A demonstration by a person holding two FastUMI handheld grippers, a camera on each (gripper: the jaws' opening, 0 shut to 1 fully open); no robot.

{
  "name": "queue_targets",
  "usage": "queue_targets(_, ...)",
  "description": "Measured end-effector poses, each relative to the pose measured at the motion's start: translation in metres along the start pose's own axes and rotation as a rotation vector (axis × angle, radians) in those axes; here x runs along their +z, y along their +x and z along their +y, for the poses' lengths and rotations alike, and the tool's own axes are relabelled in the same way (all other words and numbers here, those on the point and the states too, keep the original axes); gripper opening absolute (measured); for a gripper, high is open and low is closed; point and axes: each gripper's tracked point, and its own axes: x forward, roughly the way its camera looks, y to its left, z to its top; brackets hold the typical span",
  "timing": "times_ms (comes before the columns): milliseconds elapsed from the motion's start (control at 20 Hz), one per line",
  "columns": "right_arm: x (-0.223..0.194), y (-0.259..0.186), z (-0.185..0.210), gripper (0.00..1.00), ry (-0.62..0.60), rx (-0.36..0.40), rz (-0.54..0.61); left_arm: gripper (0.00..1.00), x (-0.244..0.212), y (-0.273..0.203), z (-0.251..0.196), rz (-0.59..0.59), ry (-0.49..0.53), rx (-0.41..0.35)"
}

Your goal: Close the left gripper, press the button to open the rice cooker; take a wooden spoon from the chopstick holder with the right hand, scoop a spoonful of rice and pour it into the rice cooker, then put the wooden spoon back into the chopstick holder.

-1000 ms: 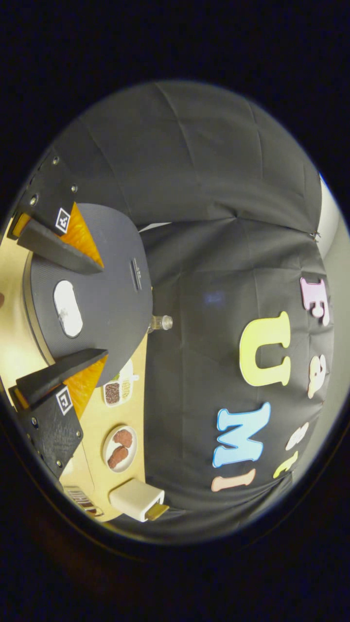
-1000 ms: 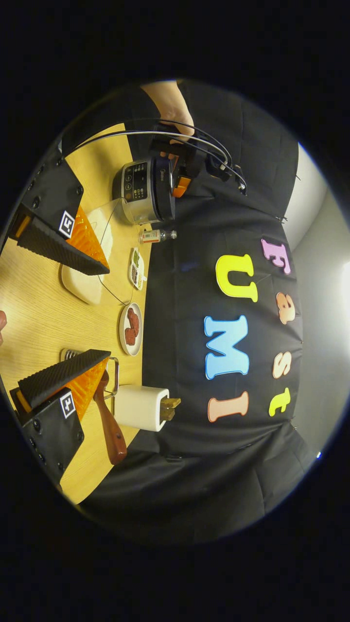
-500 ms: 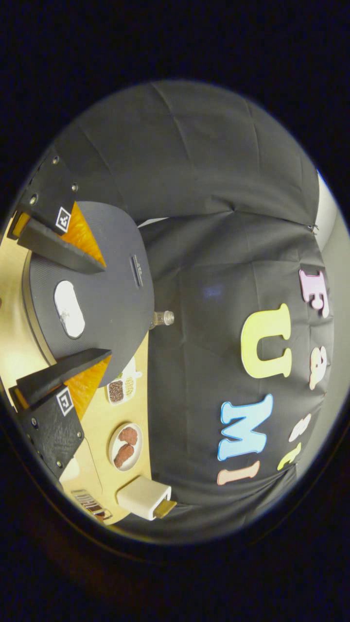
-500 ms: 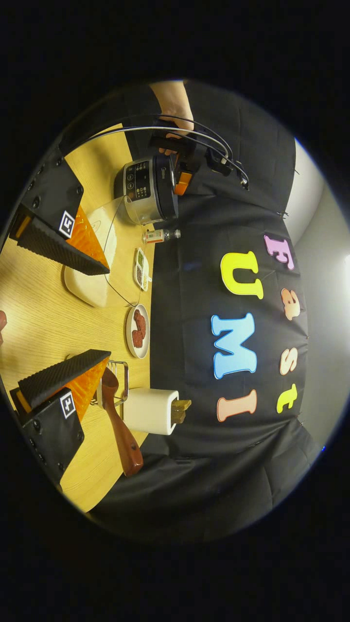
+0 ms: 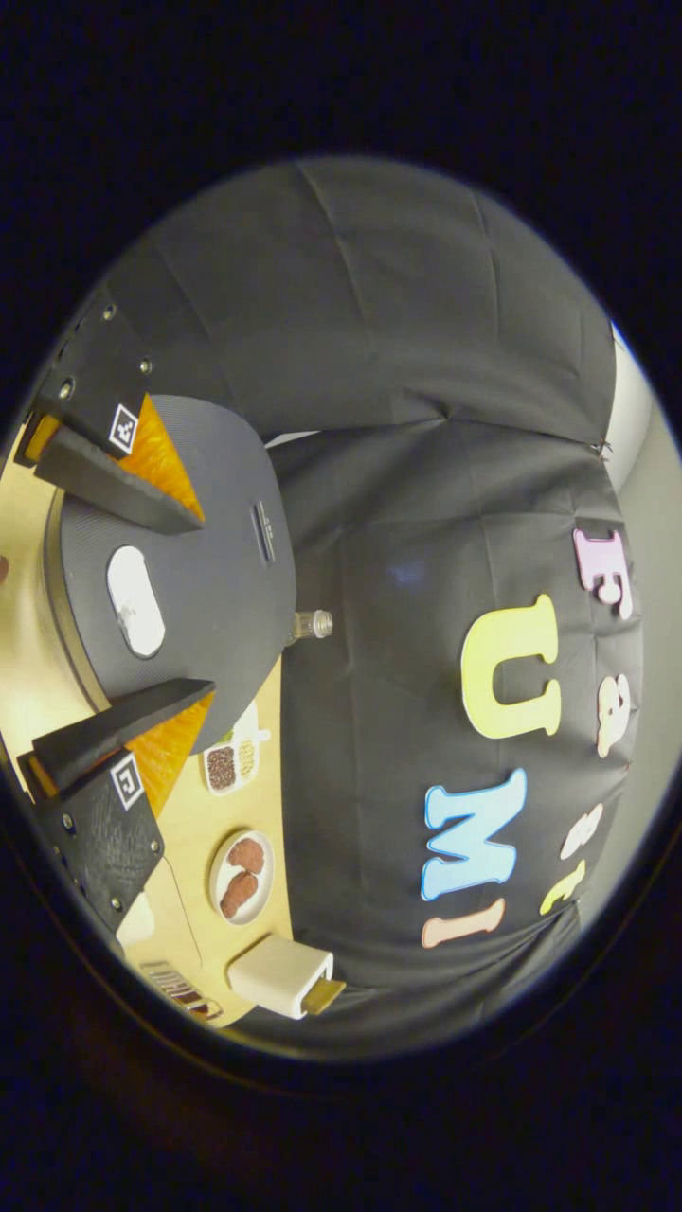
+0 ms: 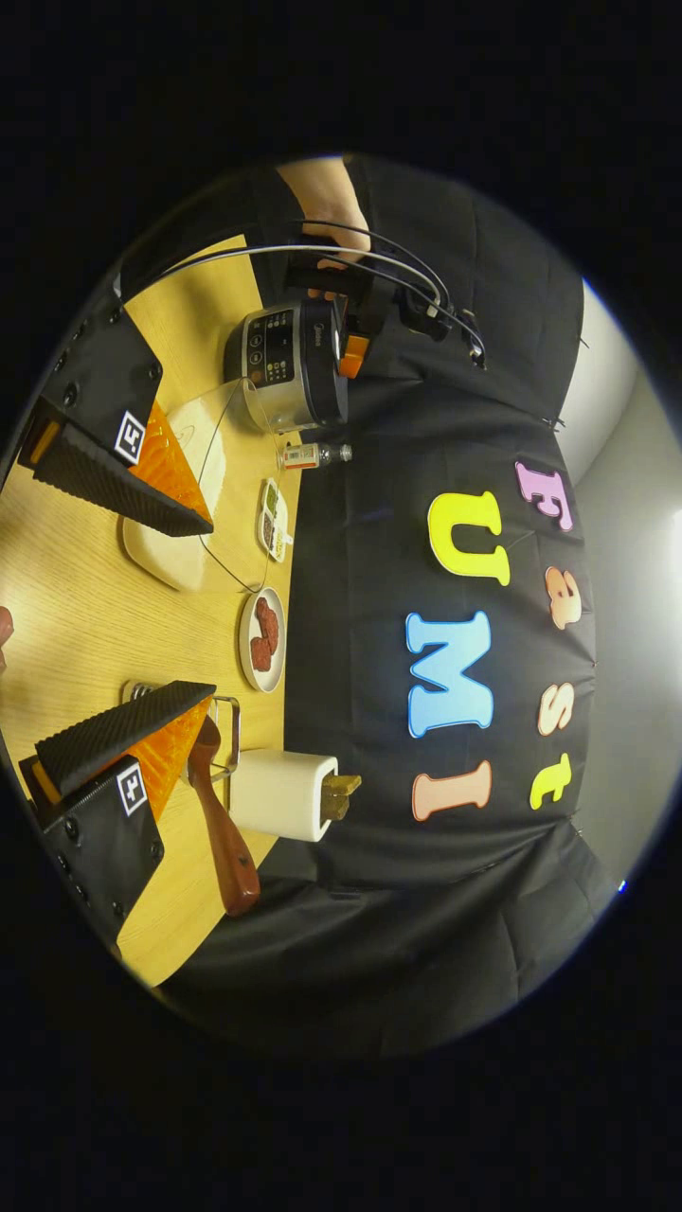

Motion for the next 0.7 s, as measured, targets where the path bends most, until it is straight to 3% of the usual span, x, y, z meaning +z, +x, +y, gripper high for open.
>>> queue_targets(200,0.016,0.003,-0.01,0.98,-0.013,-0.051,0.002,0.94,0.021,-0.022,-0.011,-0.069,0.108,-0.008)
queue_targets(400,0.055,0.008,-0.023,0.98,-0.023,-0.114,-0.051,0.94,0.054,-0.065,-0.032,-0.175,0.054,-0.105)
queue_targets(600,0.102,0.005,-0.04,0.98,-0.002,-0.173,-0.101,0.94,0.098,-0.111,-0.031,-0.318,0.098,-0.123)
queue_targets(700,0.131,0.002,-0.052,0.98,0.004,-0.208,-0.136,0.94,0.11,-0.128,-0.042,-0.368,0.066,-0.174)
